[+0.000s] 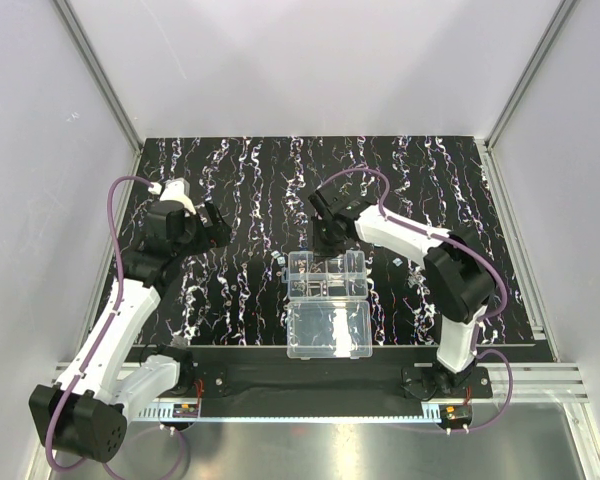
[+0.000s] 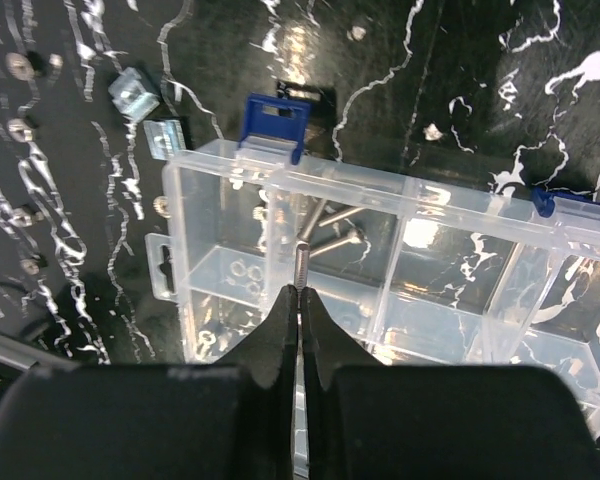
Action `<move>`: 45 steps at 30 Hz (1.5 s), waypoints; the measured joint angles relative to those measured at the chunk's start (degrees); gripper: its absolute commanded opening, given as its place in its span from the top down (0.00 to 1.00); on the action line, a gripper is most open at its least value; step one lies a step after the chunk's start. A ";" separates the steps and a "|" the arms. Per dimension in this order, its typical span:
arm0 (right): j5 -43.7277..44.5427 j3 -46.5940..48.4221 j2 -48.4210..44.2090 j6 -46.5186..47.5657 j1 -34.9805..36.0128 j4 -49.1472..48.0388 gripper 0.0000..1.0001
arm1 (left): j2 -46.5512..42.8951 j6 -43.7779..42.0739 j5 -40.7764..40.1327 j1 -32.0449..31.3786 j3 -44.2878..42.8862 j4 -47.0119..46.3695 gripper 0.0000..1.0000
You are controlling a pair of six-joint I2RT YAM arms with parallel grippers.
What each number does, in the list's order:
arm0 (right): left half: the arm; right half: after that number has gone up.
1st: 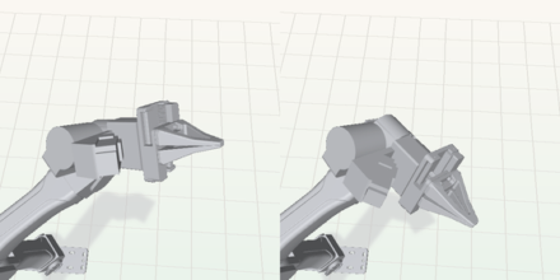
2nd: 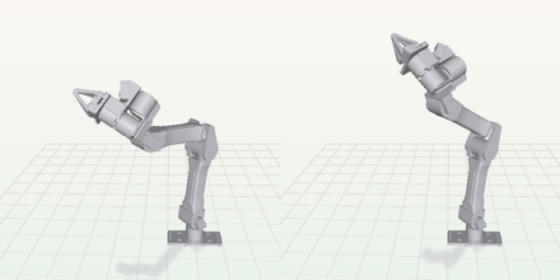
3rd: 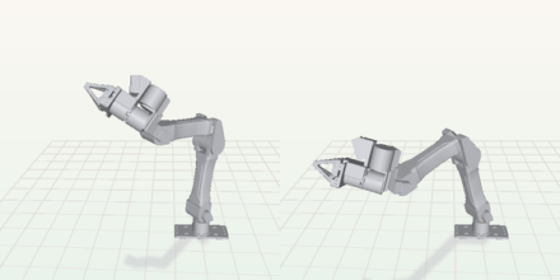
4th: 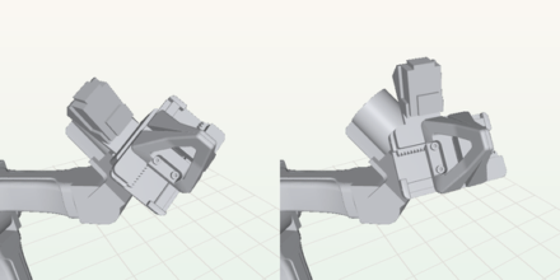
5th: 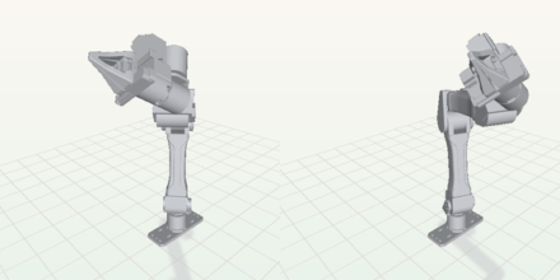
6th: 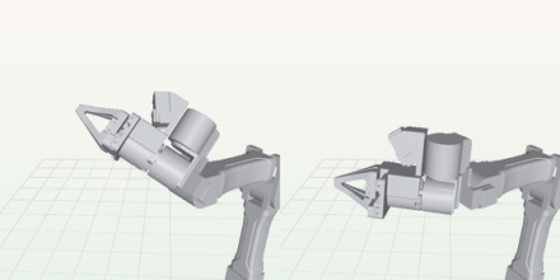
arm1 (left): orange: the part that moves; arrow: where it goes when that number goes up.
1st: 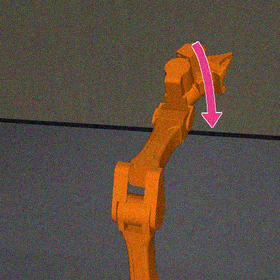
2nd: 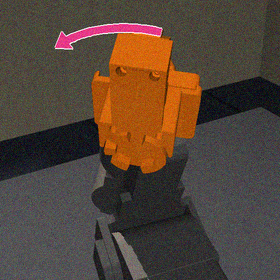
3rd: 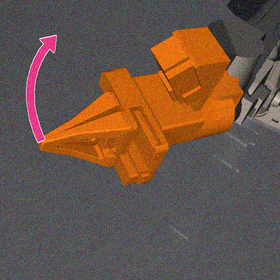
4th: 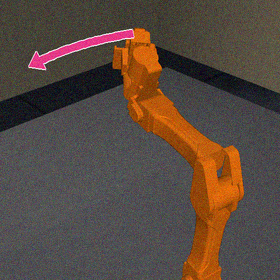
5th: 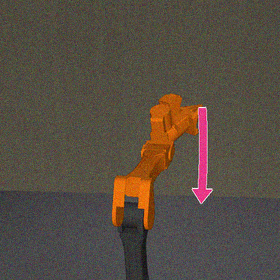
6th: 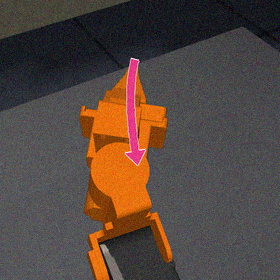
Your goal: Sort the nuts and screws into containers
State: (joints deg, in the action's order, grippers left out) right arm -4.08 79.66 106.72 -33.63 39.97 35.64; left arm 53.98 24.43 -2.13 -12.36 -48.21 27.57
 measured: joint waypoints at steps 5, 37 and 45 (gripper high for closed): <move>0.33 -0.02 0.72 0.13 0.00 0.66 0.80 | 0.00 0.02 -0.02 0.00 0.00 -0.02 0.01; 16.83 -13.07 -18.93 3.19 -38.82 2.78 0.13 | 2.38 -0.17 -1.75 0.00 0.00 -0.02 0.01; 19.63 -6.93 -5.35 7.76 -43.52 -4.26 0.34 | 3.58 -0.50 -2.56 0.00 0.00 0.04 0.01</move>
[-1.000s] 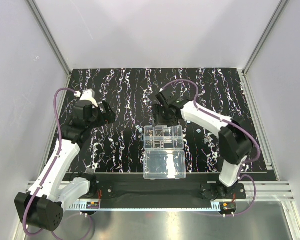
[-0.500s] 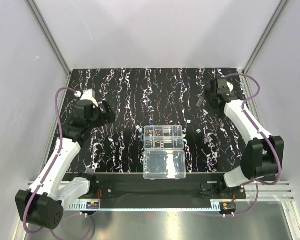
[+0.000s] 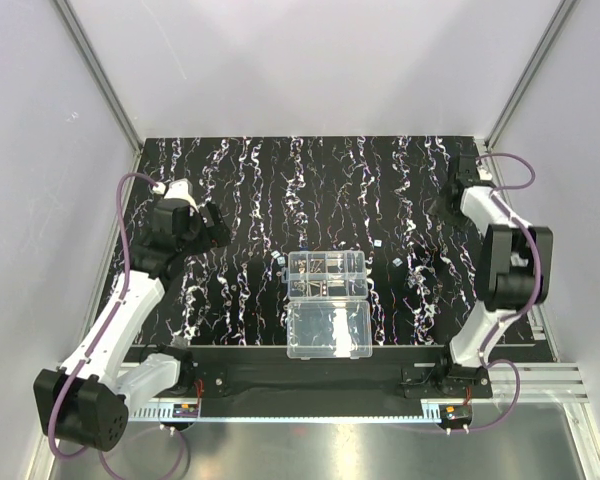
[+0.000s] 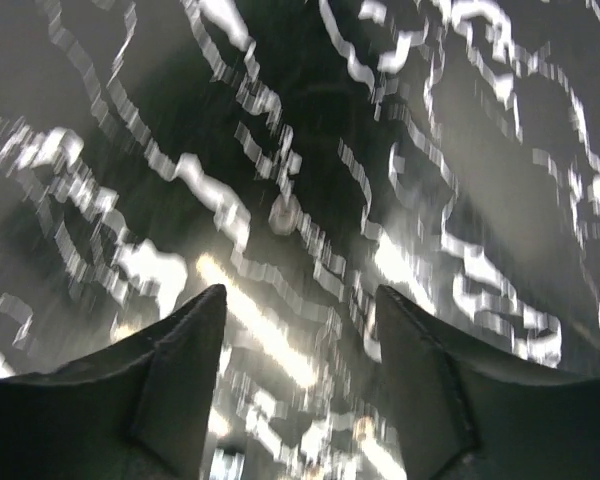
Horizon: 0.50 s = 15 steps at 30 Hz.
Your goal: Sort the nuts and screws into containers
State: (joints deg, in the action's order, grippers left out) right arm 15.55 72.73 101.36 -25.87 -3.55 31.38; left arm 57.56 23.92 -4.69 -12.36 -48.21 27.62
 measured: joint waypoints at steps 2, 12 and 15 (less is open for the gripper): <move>-0.39 1.42 3.58 1.31 -1.49 -1.68 0.38 | 0.04 -0.09 -0.04 0.00 0.00 0.02 0.01; -8.68 6.88 11.15 6.91 -4.59 -3.67 0.48 | 1.01 -0.20 -0.13 0.00 0.00 0.02 0.01; -10.27 7.08 11.61 7.50 -4.59 -3.67 0.48 | 1.55 -0.22 -0.24 0.00 0.00 0.07 0.01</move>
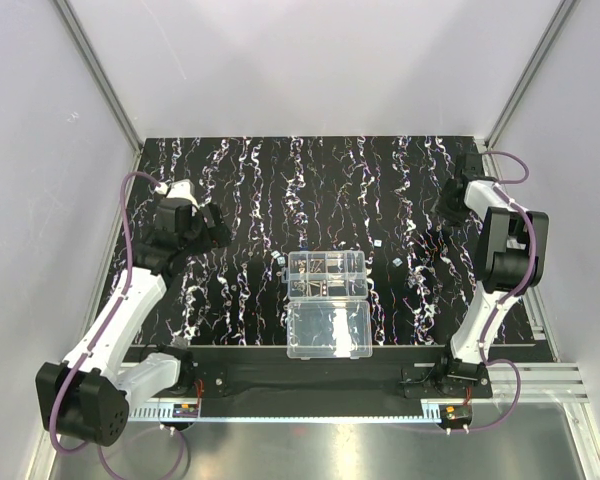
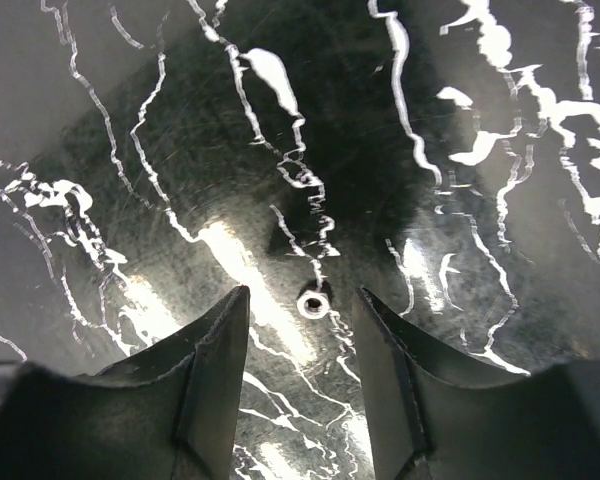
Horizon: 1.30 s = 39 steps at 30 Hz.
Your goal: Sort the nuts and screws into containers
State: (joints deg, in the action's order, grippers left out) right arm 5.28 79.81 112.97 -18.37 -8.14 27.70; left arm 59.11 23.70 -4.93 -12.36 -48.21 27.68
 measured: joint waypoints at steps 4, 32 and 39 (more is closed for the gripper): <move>-0.46 0.00 0.13 0.24 0.00 0.09 0.48 | 0.28 0.00 -0.04 0.00 0.00 0.04 0.01; 4.26 -9.14 -4.61 -4.63 0.00 4.63 0.55 | 0.31 -0.02 0.20 0.00 0.00 0.04 0.01; 4.35 -10.58 -5.68 -5.73 0.00 4.63 0.57 | 0.31 -0.02 0.24 0.00 0.00 0.02 0.01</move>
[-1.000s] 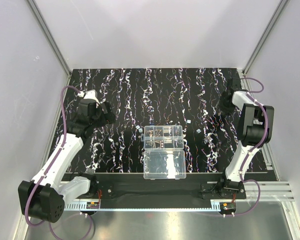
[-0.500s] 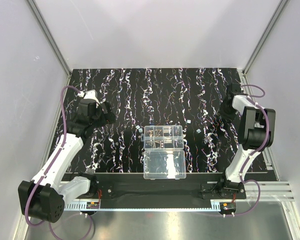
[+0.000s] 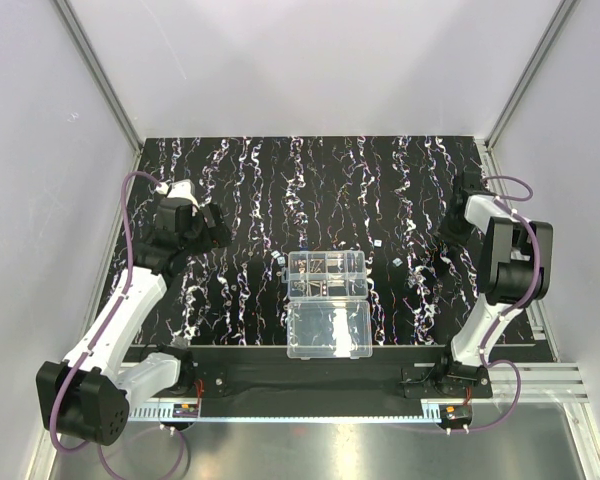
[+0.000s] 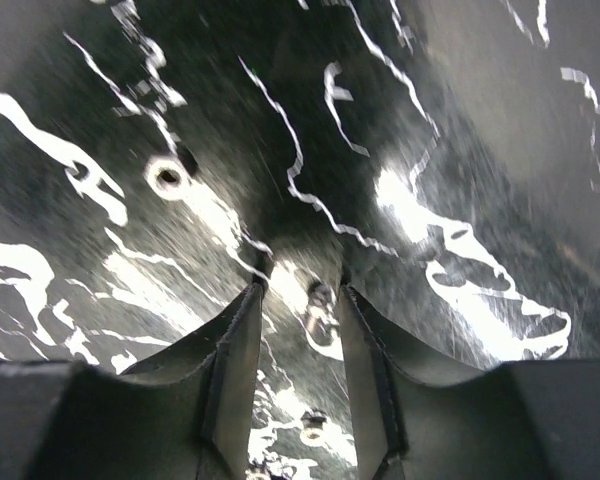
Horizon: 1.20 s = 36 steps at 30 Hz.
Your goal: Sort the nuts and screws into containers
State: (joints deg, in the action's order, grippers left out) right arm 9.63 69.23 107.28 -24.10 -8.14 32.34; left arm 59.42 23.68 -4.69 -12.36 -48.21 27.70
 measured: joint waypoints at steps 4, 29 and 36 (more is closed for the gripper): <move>-0.04 -1.86 -1.49 -0.55 0.00 0.48 0.62 | 0.24 0.00 0.26 0.00 0.00 -0.02 0.01; -0.20 -1.75 -1.68 -0.09 0.22 0.44 1.00 | 0.76 0.00 0.61 0.00 0.00 -0.17 0.01; -2.49 -1.11 -6.34 0.04 6.67 2.84 1.00 | 0.76 0.02 0.63 0.00 0.00 -0.17 0.01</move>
State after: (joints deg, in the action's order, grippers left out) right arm 7.14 68.12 100.95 -24.05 -1.48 35.18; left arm 60.18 23.70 -4.05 -12.36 -48.21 27.53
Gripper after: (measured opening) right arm 0.017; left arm 0.988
